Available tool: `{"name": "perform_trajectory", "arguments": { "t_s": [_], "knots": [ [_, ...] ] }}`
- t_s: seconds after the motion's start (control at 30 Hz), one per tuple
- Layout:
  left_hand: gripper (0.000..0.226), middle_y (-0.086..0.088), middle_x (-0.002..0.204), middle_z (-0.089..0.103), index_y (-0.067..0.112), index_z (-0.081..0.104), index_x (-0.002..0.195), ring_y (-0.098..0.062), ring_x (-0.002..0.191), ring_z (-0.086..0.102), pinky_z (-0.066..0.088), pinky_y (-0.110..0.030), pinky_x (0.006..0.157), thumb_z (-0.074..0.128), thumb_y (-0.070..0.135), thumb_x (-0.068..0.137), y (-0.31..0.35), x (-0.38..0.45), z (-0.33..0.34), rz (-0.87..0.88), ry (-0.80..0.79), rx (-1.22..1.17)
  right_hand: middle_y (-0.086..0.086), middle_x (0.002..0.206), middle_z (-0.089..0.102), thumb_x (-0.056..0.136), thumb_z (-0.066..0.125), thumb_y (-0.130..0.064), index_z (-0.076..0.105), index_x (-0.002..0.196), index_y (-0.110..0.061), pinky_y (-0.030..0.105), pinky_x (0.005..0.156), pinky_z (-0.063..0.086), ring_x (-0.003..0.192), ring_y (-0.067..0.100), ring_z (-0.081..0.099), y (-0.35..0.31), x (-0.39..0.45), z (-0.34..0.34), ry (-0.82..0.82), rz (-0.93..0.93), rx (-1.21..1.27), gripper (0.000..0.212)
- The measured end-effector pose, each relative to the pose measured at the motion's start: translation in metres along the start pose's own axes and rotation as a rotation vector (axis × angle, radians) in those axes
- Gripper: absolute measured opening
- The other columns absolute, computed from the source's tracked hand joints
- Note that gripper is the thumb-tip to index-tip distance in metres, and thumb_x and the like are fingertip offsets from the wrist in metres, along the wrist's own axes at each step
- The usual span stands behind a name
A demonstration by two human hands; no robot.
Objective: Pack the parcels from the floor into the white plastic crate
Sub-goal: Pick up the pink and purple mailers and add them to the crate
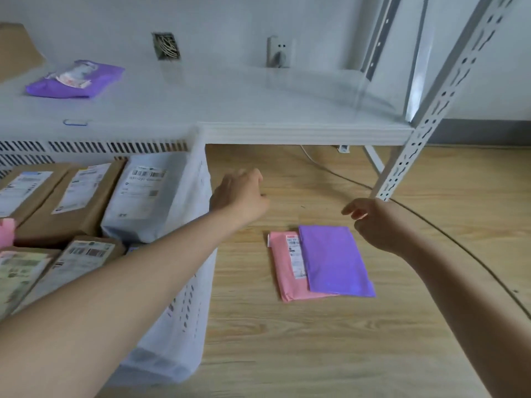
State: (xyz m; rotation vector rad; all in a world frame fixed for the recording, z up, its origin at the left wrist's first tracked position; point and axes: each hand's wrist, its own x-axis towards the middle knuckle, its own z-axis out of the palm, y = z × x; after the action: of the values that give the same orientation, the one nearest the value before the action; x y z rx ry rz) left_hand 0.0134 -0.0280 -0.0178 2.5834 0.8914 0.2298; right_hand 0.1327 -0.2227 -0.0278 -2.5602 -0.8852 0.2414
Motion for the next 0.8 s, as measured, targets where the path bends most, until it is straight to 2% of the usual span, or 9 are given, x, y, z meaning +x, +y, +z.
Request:
{"name": "perform_trajectory", "arguments": {
  "t_s": [0.1, 0.27, 0.4, 0.57, 0.63, 0.7, 0.77, 0.8],
  "knots": [
    [0.04, -0.003, 0.134, 0.045, 0.022, 0.048, 0.125, -0.025, 0.123, 0.042, 0.044, -0.037, 0.088, 0.053, 0.027, 0.086, 0.017, 0.006, 0.028, -0.029, -0.082, 0.073, 0.003, 0.095, 0.061, 0.081, 0.043, 0.004, 0.066, 0.106, -0.016, 0.022, 0.071, 0.036, 0.087, 0.019, 0.053, 0.032, 0.005, 0.007, -0.04, 0.043, -0.005, 0.04],
    [0.041, -0.006, 0.13, 0.045, 0.022, 0.048, 0.126, -0.029, 0.119, 0.046, 0.046, -0.039, 0.087, 0.053, 0.031, 0.086, 0.016, 0.015, 0.078, -0.022, -0.269, 0.221, 0.007, 0.107, 0.063, 0.082, 0.044, 0.0, 0.062, 0.114, -0.02, 0.022, 0.07, 0.035, 0.084, 0.019, 0.051, 0.066, 0.013, 0.036, -0.109, 0.178, 0.051, 0.042],
    [0.049, -0.009, 0.132, 0.045, 0.025, 0.044, 0.131, -0.031, 0.119, 0.047, 0.045, -0.037, 0.092, 0.053, 0.033, 0.084, -0.006, 0.041, 0.114, -0.171, -0.417, 0.165, 0.009, 0.116, 0.062, 0.083, 0.046, -0.003, 0.055, 0.123, -0.023, 0.021, 0.074, 0.034, 0.103, 0.025, 0.055, 0.085, 0.025, 0.066, -0.195, 0.238, 0.067, 0.046],
    [0.046, -0.011, 0.128, 0.051, 0.032, 0.045, 0.128, -0.03, 0.113, 0.053, 0.041, -0.027, 0.082, 0.052, 0.027, 0.083, -0.021, 0.064, 0.168, -0.384, -0.46, -0.091, 0.014, 0.113, 0.061, 0.085, 0.046, -0.003, 0.044, 0.135, -0.022, 0.022, 0.072, 0.036, 0.096, 0.026, 0.054, 0.113, 0.046, 0.106, -0.266, 0.319, 0.162, 0.054],
    [0.056, -0.012, 0.129, 0.051, 0.034, 0.036, 0.135, -0.029, 0.112, 0.053, 0.043, -0.028, 0.084, 0.049, 0.019, 0.084, -0.024, 0.061, 0.193, -0.492, -0.509, -0.247, 0.015, 0.12, 0.058, 0.085, 0.046, -0.004, 0.037, 0.139, -0.022, 0.024, 0.074, 0.036, 0.094, 0.025, 0.052, 0.126, 0.054, 0.124, -0.295, 0.365, 0.186, 0.057],
    [0.072, -0.011, 0.135, 0.046, 0.031, 0.016, 0.146, -0.027, 0.116, 0.05, 0.043, -0.028, 0.09, 0.051, 0.012, 0.085, -0.024, 0.057, 0.218, -0.555, -0.615, -0.369, 0.015, 0.125, 0.054, 0.086, 0.047, -0.007, 0.031, 0.143, -0.023, 0.029, 0.08, 0.038, 0.09, 0.019, 0.044, 0.143, 0.063, 0.143, -0.309, 0.428, 0.266, 0.061],
    [0.084, -0.012, 0.141, 0.038, 0.03, 0.004, 0.148, -0.025, 0.121, 0.046, 0.042, -0.027, 0.093, 0.057, 0.014, 0.085, -0.021, 0.057, 0.238, -0.578, -0.687, -0.398, 0.014, 0.126, 0.048, 0.087, 0.052, -0.012, 0.025, 0.145, -0.027, 0.031, 0.081, 0.036, 0.096, 0.02, 0.038, 0.162, 0.071, 0.158, -0.314, 0.539, 0.411, 0.066],
    [0.086, -0.013, 0.142, 0.033, 0.033, 0.004, 0.147, -0.026, 0.123, 0.043, 0.042, -0.026, 0.093, 0.06, 0.019, 0.083, -0.019, 0.06, 0.245, -0.565, -0.678, -0.371, 0.013, 0.128, 0.043, 0.087, 0.053, -0.014, 0.021, 0.146, -0.03, 0.031, 0.083, 0.034, 0.105, 0.023, 0.038, 0.169, 0.073, 0.163, -0.302, 0.606, 0.503, 0.069]
  ]
}}
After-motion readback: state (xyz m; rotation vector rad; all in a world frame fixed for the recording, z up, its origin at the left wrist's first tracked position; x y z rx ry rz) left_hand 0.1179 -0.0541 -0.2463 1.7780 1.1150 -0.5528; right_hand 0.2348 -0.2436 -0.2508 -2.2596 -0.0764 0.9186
